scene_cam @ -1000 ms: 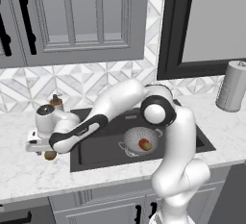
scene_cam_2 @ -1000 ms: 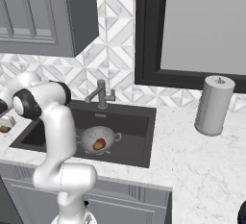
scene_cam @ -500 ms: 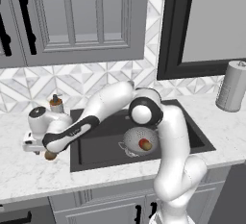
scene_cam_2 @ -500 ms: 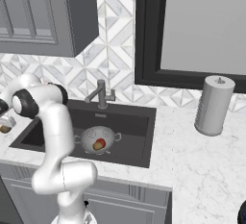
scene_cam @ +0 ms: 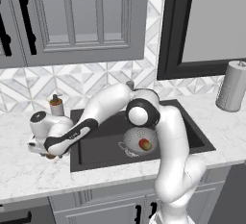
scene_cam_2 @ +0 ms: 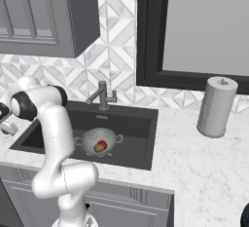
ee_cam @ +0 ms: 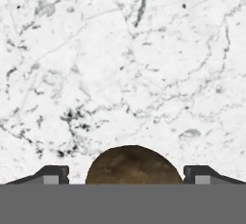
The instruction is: Put the colander in the sink, put the kiwi, kiwi, apple in the colander, and turn on the sink faucet and pour water over the colander.
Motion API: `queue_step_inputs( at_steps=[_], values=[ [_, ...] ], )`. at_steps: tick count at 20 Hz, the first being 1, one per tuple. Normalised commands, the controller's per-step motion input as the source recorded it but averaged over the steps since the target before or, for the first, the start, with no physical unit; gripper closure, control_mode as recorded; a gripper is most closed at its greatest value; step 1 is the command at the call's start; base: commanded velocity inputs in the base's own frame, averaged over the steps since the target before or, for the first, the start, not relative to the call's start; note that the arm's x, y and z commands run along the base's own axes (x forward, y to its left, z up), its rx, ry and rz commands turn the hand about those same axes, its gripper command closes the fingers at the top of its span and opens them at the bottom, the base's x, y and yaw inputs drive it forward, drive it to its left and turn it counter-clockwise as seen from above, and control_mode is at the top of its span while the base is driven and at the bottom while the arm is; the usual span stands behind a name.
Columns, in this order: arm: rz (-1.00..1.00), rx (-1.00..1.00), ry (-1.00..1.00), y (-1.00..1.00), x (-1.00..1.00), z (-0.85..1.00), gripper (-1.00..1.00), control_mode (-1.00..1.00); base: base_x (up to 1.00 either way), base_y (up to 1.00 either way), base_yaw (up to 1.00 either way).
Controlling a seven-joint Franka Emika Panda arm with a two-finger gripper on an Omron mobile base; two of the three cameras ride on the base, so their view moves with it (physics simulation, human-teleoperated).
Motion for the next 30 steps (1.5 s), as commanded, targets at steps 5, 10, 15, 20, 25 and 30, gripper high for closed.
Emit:
queue_step_inputs(
  at_steps=[5, 10, 15, 20, 25, 30],
  values=[
    [-0.25, 0.00, 0.00, -0.37, 0.00, -0.48, 1.00, -1.00, 0.00, 0.00, 0.00],
    [-0.26, 0.26, -0.22, -0.66, -0.43, 0.21, 1.00, -1.00, 0.00, 0.00, 0.00],
    [-0.29, 0.48, -0.36, -0.70, -0.21, 0.96, 1.00, -1.00, 0.00, 0.00, 0.00],
    [-0.24, 0.53, -0.30, -0.90, -0.19, 1.00, 1.00, -1.00, 0.00, 0.00, 0.00],
    [-0.25, 0.52, -0.19, -0.92, -0.22, 1.00, 1.00, -1.00, 0.00, 0.00, 0.00],
    [-0.24, 0.39, 0.02, -0.81, -0.10, 1.00, 1.00, -1.00, 0.00, 0.00, 0.00]
  ],
)
